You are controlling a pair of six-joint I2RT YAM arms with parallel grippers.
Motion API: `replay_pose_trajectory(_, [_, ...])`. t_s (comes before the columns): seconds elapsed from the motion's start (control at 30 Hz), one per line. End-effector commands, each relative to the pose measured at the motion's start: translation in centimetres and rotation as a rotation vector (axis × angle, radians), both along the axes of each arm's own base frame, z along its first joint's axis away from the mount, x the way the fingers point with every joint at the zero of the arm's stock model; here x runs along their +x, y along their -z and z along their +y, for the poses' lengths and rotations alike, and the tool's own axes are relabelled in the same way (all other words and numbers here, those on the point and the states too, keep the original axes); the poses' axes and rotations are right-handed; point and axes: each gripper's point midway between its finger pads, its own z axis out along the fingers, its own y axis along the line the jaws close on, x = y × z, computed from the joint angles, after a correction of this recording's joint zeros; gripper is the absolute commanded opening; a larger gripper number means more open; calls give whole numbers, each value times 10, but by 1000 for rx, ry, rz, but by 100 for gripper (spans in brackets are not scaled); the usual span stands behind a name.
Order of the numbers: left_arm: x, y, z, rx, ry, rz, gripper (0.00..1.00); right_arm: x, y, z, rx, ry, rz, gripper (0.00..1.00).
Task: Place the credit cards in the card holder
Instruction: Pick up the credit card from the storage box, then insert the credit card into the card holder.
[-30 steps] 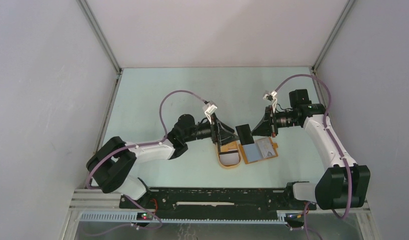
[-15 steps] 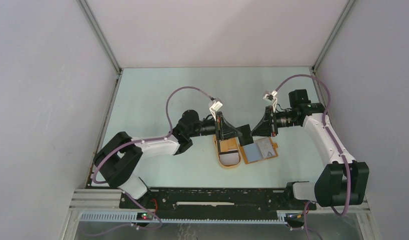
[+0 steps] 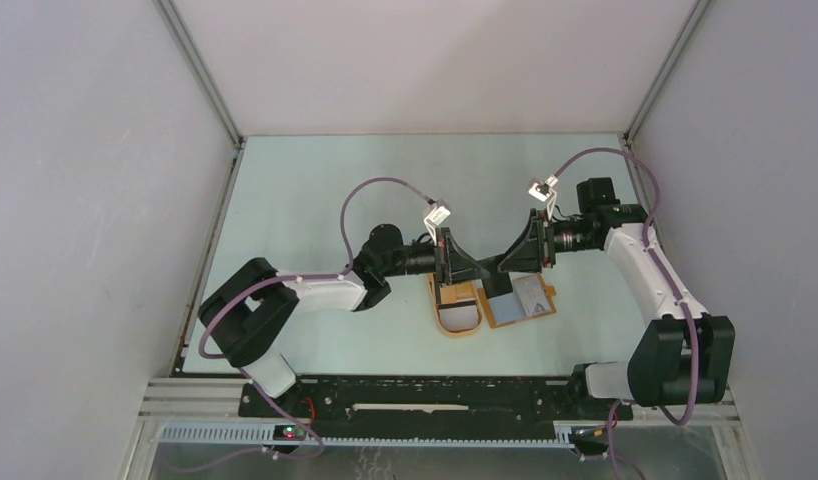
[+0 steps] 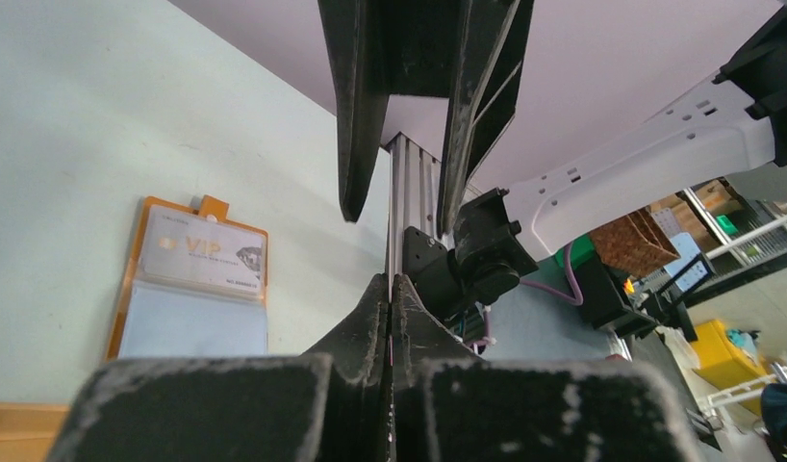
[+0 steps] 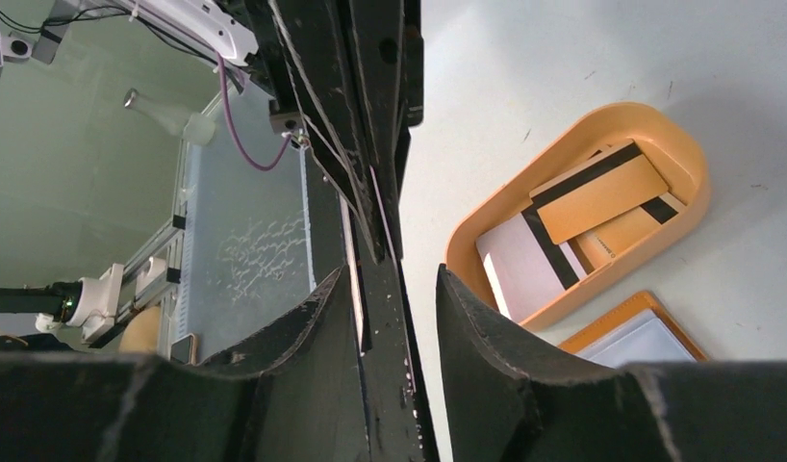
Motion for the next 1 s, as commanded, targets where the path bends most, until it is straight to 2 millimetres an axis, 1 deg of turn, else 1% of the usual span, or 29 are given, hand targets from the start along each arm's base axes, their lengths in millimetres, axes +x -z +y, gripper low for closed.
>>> replay_pose_trajectory(0.0, [-7, -18, -10, -50, 65, -41, 0, 2, -13, 0, 53, 4, -12, 45])
replay_pose_trajectory(0.03, [-8, -17, -10, -48, 71, -40, 0, 1, -13, 0, 51, 5, -12, 43])
replay_pose_trajectory(0.13, [-8, -16, -11, -43, 78, -44, 0, 1, -10, -1, 39, 4, -10, 27])
replay_pose_trajectory(0.23, [-7, -16, -12, -34, 78, -49, 0, 0, -6, 0, 31, -6, -5, 7])
replay_pose_trajectory(0.27, [-6, -17, -12, -33, 76, -52, 0, -1, -5, 0, 24, -10, -8, 2])
replay_pose_trajectory(0.3, [-6, -18, -12, -33, 76, -54, 0, -2, -5, 1, 21, -15, -11, 0])
replay_pose_trajectory(0.37, [-5, -19, -12, -30, 72, -58, 0, -3, -5, 1, 18, -21, -12, 0])
replay_pose_trajectory(0.4, [-4, -19, -11, -29, 70, -59, 2, -3, -5, 1, 17, -23, -11, 0])
replay_pose_trajectory(0.43, [-3, -19, -10, -27, 63, -58, 9, -3, -5, 1, 15, -24, -11, 0])
replay_pose_trajectory(0.47, [1, -19, -9, -25, 43, -58, 18, -3, -5, 0, 14, -19, -8, 0])
replay_pose_trajectory(0.57, [12, -16, 5, -17, -65, -86, 45, 4, -3, -10, 9, 27, 14, 0])
replay_pose_trajectory(0.63, [17, -13, 16, 5, -140, -110, 54, 16, 5, -23, 13, 107, 59, 0])
replay_pose_trajectory(0.7, [18, -15, 22, 12, -181, -117, 56, 29, 17, -37, -2, 205, 90, 0])
replay_pose_trajectory(0.77, [15, -12, 20, 25, -194, -102, 56, 42, 29, -55, -21, 325, 119, 0])
replay_pose_trajectory(0.87, [7, -1, 6, 63, -201, -72, 54, 56, 42, -83, -50, 490, 127, 0])
replay_pose_trajectory(0.97, [1, 17, -10, 117, -230, -44, 50, 64, 57, -103, -69, 592, 154, 0])
